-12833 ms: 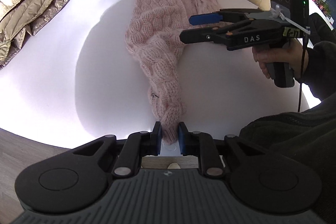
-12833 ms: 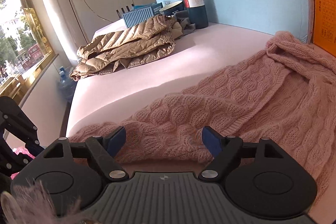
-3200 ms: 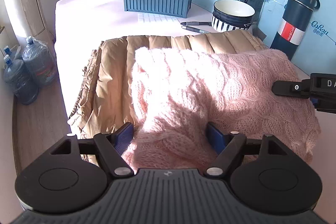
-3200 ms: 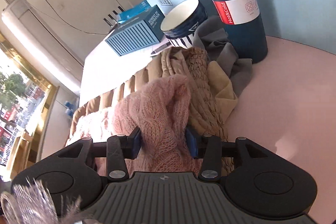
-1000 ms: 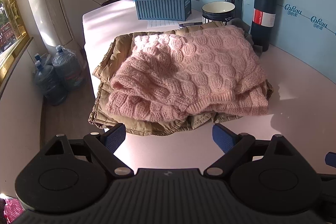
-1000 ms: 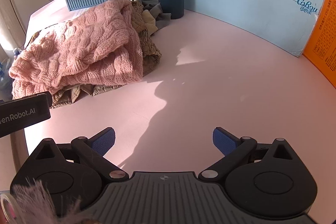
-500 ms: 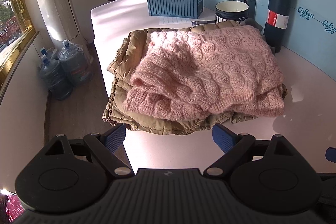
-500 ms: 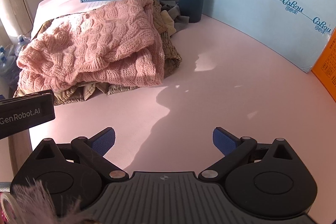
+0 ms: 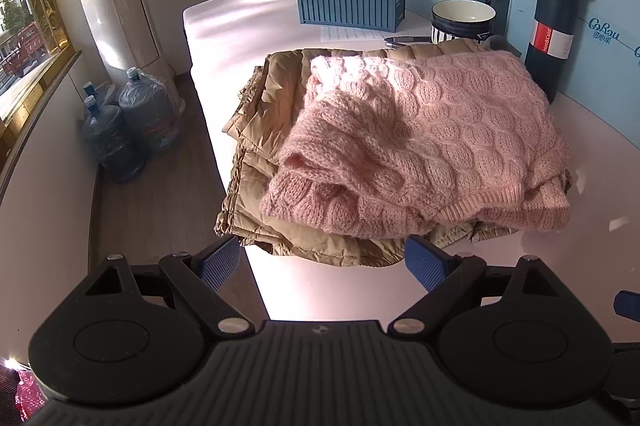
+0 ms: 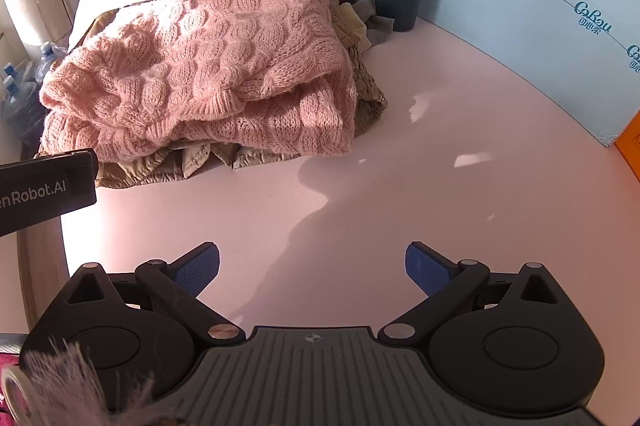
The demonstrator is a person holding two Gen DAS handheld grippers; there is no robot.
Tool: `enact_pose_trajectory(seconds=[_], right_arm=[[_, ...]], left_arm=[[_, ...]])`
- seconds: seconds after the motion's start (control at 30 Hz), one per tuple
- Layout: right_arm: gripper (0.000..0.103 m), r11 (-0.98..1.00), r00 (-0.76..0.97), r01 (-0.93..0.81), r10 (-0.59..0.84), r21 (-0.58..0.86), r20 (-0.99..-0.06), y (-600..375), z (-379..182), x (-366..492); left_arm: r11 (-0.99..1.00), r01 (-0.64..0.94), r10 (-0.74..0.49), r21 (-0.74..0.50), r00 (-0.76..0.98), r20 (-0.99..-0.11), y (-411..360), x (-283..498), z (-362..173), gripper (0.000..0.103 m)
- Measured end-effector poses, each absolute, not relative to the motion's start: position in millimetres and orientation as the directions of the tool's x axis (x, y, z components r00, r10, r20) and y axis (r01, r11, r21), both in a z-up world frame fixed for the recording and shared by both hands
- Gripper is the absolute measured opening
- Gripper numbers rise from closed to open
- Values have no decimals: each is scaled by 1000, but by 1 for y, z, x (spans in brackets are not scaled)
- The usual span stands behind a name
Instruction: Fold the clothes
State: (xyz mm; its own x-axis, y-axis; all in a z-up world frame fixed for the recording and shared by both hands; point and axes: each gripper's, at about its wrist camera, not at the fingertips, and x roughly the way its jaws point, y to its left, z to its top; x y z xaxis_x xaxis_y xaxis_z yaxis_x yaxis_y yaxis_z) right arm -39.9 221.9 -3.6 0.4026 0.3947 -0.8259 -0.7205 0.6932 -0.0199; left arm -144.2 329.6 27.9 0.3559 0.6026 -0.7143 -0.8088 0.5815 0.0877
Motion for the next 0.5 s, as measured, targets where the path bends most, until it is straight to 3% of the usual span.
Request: enact_pose_trajectory(seconds=[0.5], right_arm=[[100, 726, 393, -688, 364, -7, -844, 217, -15, -32]], left_arm=[[573, -811, 622, 121, 334, -709, 337, -136, 21, 89]])
